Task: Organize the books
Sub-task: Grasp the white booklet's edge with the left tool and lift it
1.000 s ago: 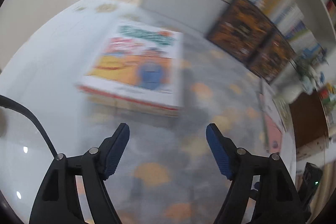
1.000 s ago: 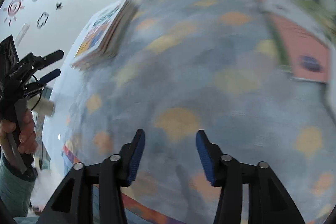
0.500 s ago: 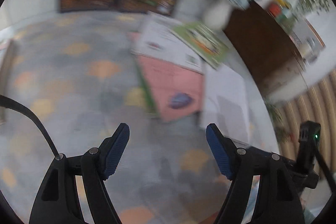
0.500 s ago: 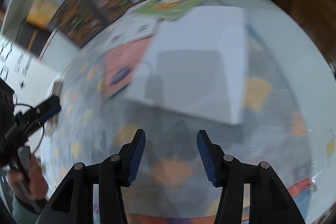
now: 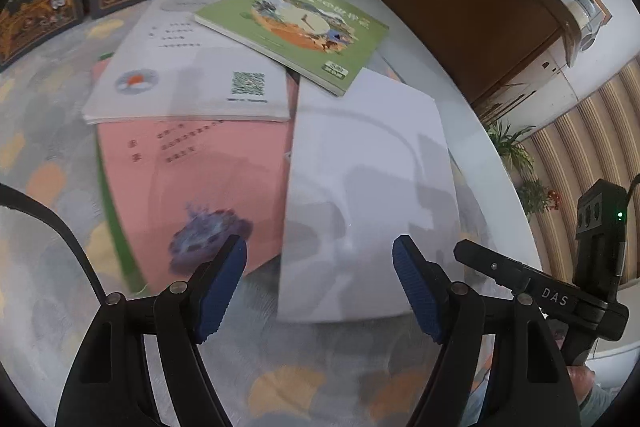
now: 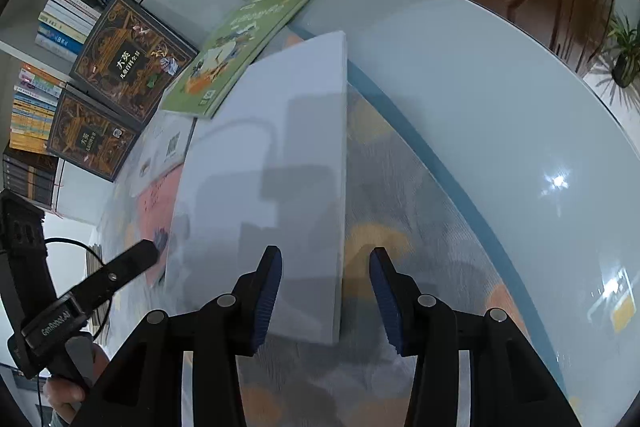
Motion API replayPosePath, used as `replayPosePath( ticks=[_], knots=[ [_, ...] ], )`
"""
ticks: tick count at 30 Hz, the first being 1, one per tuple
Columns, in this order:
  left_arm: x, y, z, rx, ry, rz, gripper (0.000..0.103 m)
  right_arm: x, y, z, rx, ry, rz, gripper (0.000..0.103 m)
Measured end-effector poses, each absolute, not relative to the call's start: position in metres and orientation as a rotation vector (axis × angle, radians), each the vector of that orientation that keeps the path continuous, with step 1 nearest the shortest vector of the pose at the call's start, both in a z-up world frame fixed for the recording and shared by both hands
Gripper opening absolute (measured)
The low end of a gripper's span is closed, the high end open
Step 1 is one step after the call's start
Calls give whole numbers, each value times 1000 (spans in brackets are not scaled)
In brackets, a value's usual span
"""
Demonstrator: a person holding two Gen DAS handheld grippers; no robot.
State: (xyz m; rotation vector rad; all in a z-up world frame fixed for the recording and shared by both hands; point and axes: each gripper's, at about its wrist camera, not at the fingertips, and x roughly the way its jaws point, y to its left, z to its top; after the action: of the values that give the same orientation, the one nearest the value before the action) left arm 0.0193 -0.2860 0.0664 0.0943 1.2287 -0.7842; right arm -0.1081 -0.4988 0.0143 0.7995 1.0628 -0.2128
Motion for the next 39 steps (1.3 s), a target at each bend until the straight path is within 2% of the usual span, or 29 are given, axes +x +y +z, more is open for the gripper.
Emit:
replayPosePath(
  ticks=[6, 8, 12, 14, 20, 24, 30, 34, 39],
  knots=[
    [17, -301, 56, 93, 1257, -834, 75, -85, -495, 12, 763, 1066, -168, 47],
    [13, -301, 56, 80, 1245, -822, 75, -81, -494, 12, 758, 1067, -158, 55],
    [9, -294, 55, 25, 1234, -820, 76, -80, -488, 14, 698, 1083, -140, 56],
    [2, -289, 54, 20, 1242, -822, 76, -81, -480, 16, 637, 1107, -125, 61],
    [-32, -258, 54, 6, 1275, -806, 76, -103, -456, 17, 579, 1165, -41, 63],
    [-61, -229, 49, -26, 1312, -771, 76, -126, -429, 16, 547, 1206, 59, 75],
    [-93, -202, 39, -68, 1355, -737, 76, -140, -407, 15, 475, 1217, 124, 75],
    [-97, -194, 38, -89, 1334, -715, 76, -142, -416, 26, 557, 1190, 174, 74],
    [-101, -175, 36, -158, 1309, -685, 76, -145, -425, 64, 759, 1063, 308, 74]
  ],
)
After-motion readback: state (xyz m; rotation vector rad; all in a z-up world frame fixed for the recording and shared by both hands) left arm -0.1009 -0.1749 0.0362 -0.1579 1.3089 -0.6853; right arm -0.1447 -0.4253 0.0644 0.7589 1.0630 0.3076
